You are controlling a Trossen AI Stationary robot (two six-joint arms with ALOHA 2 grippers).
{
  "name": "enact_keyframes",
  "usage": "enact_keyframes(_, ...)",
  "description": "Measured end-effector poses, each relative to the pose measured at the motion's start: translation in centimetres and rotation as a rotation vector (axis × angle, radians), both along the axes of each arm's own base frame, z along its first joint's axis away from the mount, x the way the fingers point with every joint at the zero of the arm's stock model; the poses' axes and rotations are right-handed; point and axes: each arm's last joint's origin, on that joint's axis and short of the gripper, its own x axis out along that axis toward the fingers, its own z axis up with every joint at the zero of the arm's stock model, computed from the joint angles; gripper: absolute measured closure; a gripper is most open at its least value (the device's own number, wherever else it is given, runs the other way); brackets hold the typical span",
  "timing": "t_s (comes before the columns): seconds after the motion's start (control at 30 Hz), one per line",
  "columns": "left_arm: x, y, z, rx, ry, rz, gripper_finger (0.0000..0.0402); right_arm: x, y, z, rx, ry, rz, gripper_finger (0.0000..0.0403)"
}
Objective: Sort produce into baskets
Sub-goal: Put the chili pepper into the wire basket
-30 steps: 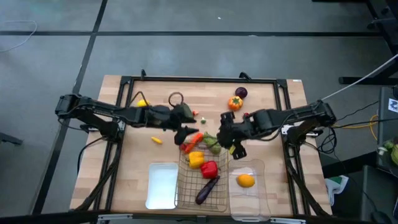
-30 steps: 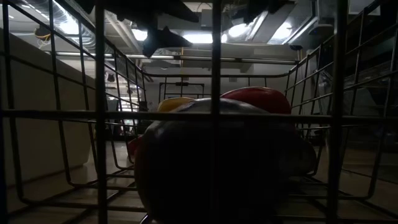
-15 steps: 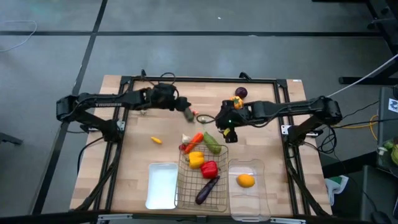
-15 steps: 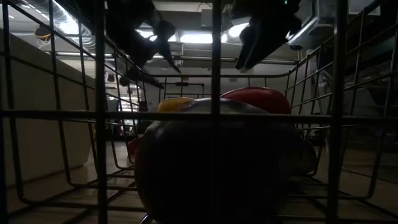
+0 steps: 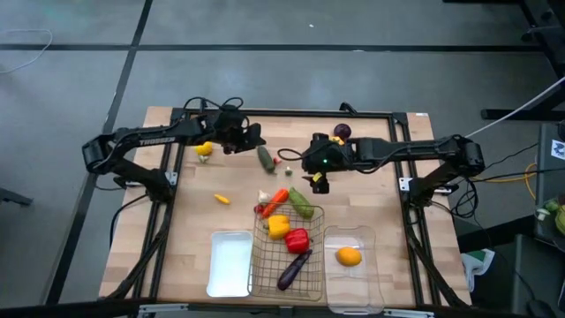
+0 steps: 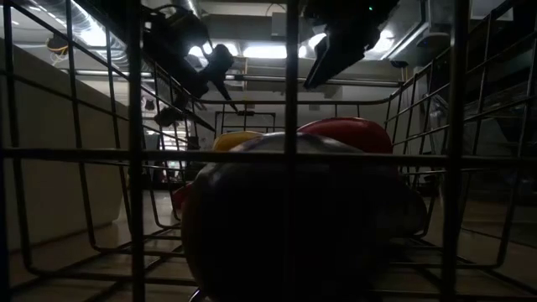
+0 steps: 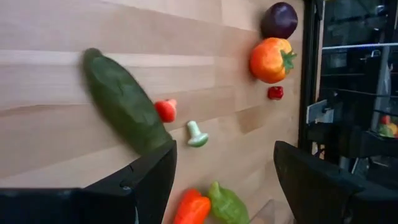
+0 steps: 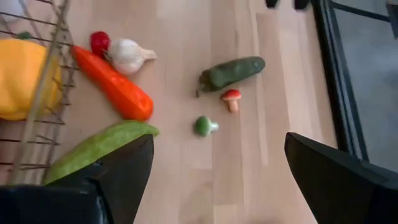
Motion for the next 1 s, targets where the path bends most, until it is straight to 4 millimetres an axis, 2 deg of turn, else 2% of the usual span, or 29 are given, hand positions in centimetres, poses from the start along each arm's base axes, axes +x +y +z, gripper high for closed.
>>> enact_keyframes(0.2,2.5,1.4,1.4,0.047,-0.01,-0.054,0.0139,0.1,0.2,0.0,0.044,-0.012,0.04,0.0042)
enact_keyframes(0.37,3.3,2.6,1.2,-0.006,0.148,-0.074,0.0139,0.1,0.2,0.0,0.044,-0.011,0.04,0.0042)
enact_keyframes(0.57,3.3,3.1,-1.4,-0.134,0.337,-0.066,0.0139,0.1,0.2,0.0,0.044,-0.01,0.04,0.0042)
enact_keyframes(0.73,4.0,3.5,-3.4,-0.178,0.375,-0.061,0.0139,0.1,0.2,0.0,0.044,-0.008,0.039,0.0042)
enact_keyframes(1.0,4.5,4.1,-5.3,-0.233,0.397,-0.04,0.0139,0.1,0.2,0.0,0.044,-0.008,0.04,0.0042)
